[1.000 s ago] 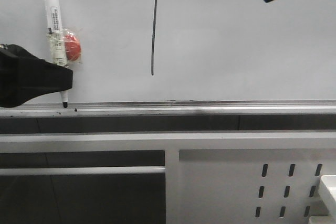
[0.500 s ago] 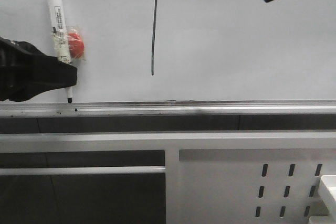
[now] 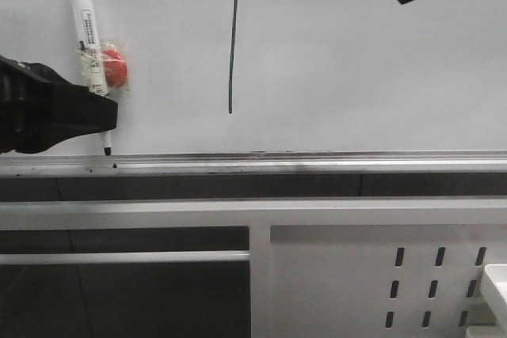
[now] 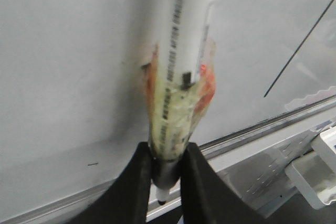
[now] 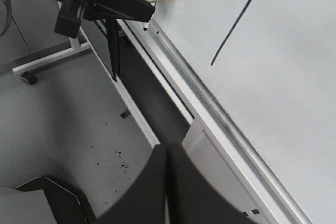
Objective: Write number 1 on whiteboard
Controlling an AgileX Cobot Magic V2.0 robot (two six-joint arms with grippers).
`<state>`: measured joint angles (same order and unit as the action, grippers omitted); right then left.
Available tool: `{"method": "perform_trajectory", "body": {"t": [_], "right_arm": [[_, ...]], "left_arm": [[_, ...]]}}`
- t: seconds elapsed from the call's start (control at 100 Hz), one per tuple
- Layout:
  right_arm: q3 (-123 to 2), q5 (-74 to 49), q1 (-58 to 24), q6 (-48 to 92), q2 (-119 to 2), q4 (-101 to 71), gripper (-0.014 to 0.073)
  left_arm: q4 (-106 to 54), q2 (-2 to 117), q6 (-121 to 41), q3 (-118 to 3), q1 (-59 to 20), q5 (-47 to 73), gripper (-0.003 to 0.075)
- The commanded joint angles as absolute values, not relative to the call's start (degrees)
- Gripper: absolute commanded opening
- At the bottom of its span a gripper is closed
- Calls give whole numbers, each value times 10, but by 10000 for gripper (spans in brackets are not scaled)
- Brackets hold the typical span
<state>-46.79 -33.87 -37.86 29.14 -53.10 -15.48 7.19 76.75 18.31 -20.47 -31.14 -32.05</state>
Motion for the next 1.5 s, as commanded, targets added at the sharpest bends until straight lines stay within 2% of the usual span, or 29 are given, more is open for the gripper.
{"method": "perform_trajectory", "body": {"t": [0.0,0.92,1.08,1.26,1.49], "right_arm": [[-482,-303,-375,290,-525,-159,-59],[-482,-308,-375,290,-525,-159,-59],[-482,-308,-375,291,-525,-159,-59],[-482,-303,-375,291,-525,-159,-59],[-482,-302,-375,291,-525,-159,-59]], "left_arm": [[59,758,183,-224,-314,-381,-19],[9,753,186,-215,-318,-396,-20],[-86,722,109,-194,-349,-394,-20],[-287,675,-64,-184,-395,-360,-20],[-442,676,-188,-186,-443,-365,-20]]}}
